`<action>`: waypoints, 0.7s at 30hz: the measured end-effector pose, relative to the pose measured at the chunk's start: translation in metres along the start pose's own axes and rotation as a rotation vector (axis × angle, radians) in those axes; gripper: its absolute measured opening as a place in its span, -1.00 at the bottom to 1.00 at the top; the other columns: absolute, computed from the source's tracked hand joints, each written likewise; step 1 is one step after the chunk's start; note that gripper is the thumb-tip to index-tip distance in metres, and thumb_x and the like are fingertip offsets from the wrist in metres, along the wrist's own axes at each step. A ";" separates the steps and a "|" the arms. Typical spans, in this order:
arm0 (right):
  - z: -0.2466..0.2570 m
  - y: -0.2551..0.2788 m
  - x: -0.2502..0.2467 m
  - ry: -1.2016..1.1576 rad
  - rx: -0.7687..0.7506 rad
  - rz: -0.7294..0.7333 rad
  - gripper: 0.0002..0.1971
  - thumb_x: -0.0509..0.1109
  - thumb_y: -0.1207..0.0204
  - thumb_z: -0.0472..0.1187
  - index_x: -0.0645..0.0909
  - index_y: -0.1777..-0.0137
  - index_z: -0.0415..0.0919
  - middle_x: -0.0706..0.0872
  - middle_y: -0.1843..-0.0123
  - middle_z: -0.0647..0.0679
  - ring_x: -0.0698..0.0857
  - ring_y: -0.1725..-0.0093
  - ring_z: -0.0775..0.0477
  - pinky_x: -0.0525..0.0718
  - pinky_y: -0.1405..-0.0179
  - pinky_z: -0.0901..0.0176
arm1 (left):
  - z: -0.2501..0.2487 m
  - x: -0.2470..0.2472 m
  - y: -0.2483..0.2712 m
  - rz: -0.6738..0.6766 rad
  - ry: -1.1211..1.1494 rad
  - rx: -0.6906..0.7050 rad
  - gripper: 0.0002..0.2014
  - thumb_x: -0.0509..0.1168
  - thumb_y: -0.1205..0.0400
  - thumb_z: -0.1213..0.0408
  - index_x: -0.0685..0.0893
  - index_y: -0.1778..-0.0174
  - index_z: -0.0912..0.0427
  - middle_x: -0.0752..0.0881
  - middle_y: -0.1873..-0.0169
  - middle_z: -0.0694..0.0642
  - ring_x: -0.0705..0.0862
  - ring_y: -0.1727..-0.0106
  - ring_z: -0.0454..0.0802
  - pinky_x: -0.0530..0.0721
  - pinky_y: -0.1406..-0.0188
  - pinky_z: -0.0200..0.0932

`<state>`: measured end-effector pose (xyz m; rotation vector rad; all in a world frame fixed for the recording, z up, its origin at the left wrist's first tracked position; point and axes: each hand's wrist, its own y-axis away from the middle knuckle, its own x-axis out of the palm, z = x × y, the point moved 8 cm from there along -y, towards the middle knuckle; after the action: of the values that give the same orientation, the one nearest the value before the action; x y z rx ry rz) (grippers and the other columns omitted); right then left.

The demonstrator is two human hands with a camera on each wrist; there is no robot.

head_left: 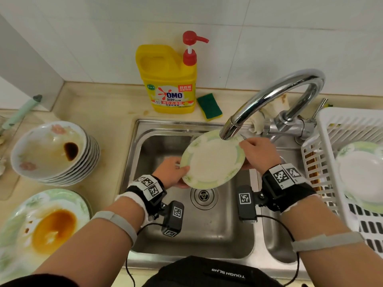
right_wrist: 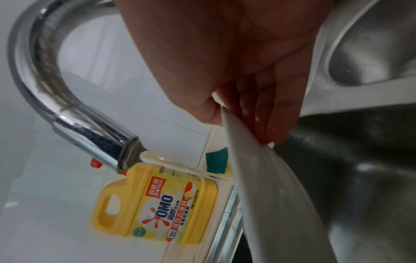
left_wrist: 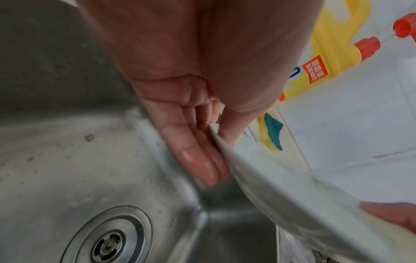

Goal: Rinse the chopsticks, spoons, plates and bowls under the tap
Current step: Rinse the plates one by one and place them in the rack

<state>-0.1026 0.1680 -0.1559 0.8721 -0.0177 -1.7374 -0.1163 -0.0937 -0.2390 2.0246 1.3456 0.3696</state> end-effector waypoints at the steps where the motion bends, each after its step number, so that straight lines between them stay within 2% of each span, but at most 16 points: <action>1: 0.004 -0.001 -0.003 0.041 -0.037 -0.010 -0.52 0.25 -0.34 0.13 0.65 0.24 -0.36 0.75 0.25 -0.37 0.79 0.15 -0.43 0.82 0.10 -0.40 | 0.001 0.006 0.000 0.017 0.011 -0.012 -0.82 0.33 -0.74 0.39 0.54 -0.23 0.29 0.78 0.00 0.33 0.85 0.16 0.15 0.88 0.20 0.14; 3: 0.016 0.000 -0.007 0.093 -0.108 -0.022 -0.60 0.28 -0.55 0.01 0.61 0.25 -0.37 0.68 0.29 -0.33 0.74 0.18 -0.38 0.79 0.09 -0.26 | 0.004 0.016 -0.001 0.036 0.044 -0.030 -0.82 0.32 -0.74 0.42 0.47 -0.20 0.30 0.79 0.08 0.33 0.85 0.21 0.15 0.87 0.18 0.15; 5: 0.025 0.001 -0.011 0.164 -0.199 -0.035 -0.63 0.25 -0.72 -0.09 0.63 0.19 -0.37 0.62 0.33 -0.18 0.62 0.23 -0.23 0.59 0.22 0.04 | 0.003 0.021 -0.001 0.035 0.098 -0.033 -0.79 0.29 -0.75 0.48 0.40 -0.21 0.30 0.78 0.11 0.34 0.84 0.25 0.12 0.88 0.23 0.06; 6: 0.028 0.001 -0.012 0.184 -0.243 -0.038 -0.64 0.23 -0.76 -0.11 0.64 0.16 -0.35 0.60 0.33 -0.12 0.57 0.25 -0.15 0.49 0.27 0.11 | 0.002 0.020 -0.001 0.022 0.124 -0.022 -0.78 0.27 -0.75 0.50 0.38 -0.22 0.29 0.77 0.11 0.35 0.84 0.27 0.10 0.88 0.25 0.02; 9: 0.029 -0.002 -0.009 0.161 -0.313 -0.027 -0.68 0.21 -0.78 -0.13 0.64 0.14 -0.24 0.58 0.35 0.00 0.53 0.26 -0.07 0.41 0.27 0.12 | -0.005 0.008 -0.001 -0.053 0.137 0.072 -0.72 0.28 -0.75 0.49 0.37 -0.32 0.28 0.76 0.05 0.37 0.85 0.25 0.09 0.88 0.19 0.04; 11: 0.027 -0.003 -0.004 0.094 -0.325 -0.015 -0.74 0.24 -0.78 -0.17 0.67 0.12 -0.13 0.61 0.35 0.08 0.56 0.26 -0.04 0.48 0.21 0.09 | -0.009 -0.006 0.001 -0.117 0.105 0.142 -0.70 0.31 -0.74 0.46 0.43 -0.36 0.26 0.78 -0.02 0.38 0.87 0.14 0.17 0.88 0.09 0.14; 13: 0.023 -0.006 0.002 0.028 -0.329 -0.011 -0.76 0.26 -0.76 -0.18 0.74 0.06 -0.09 0.73 0.25 -0.05 0.67 0.15 -0.17 0.63 0.04 -0.06 | -0.014 -0.021 0.004 -0.164 0.086 0.203 -0.73 0.32 -0.74 0.43 0.53 -0.36 0.21 0.81 -0.04 0.33 0.88 0.09 0.17 0.87 0.07 0.12; 15: 0.014 -0.009 0.010 -0.021 -0.295 0.016 -0.77 0.28 -0.71 -0.13 0.77 0.06 0.04 0.79 0.15 -0.12 0.74 0.02 -0.27 0.72 -0.10 -0.23 | -0.019 -0.032 0.009 -0.192 0.086 0.246 -0.76 0.31 -0.75 0.42 0.62 -0.32 0.14 0.85 0.01 0.27 0.88 0.11 0.12 0.87 0.11 0.01; 17: 0.004 -0.011 0.022 -0.095 -0.226 0.071 -0.78 0.28 -0.62 0.00 0.78 0.07 0.19 0.83 0.07 -0.04 0.79 -0.04 -0.24 0.76 -0.14 -0.30 | -0.023 -0.043 0.013 -0.218 0.085 0.282 -0.77 0.30 -0.76 0.42 0.67 -0.23 0.02 0.86 0.04 0.22 0.88 0.10 0.08 0.87 0.12 -0.04; 19: -0.007 -0.011 0.033 -0.266 -0.118 0.099 -0.76 0.30 -0.68 -0.09 0.80 0.04 0.16 0.85 0.01 -0.02 0.81 -0.05 -0.16 0.80 -0.10 -0.15 | -0.025 -0.053 0.015 -0.244 0.048 0.316 -0.77 0.30 -0.76 0.41 0.69 -0.14 -0.06 0.86 0.04 0.17 0.88 0.05 0.06 0.87 0.07 0.01; 21: -0.018 -0.010 0.046 -0.404 0.020 0.125 -0.75 0.27 -0.77 -0.17 0.78 0.01 0.06 0.80 0.03 -0.02 0.75 0.06 -0.05 0.74 -0.02 0.06 | -0.025 -0.061 0.014 -0.258 -0.007 0.331 -0.83 0.31 -0.75 0.37 0.69 -0.08 -0.03 0.86 0.06 0.18 0.86 0.00 0.06 0.87 0.02 0.11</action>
<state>-0.1046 0.1406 -0.1976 0.5106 -0.3503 -1.7699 -0.1462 -0.1426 -0.2038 2.0697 1.7310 0.0228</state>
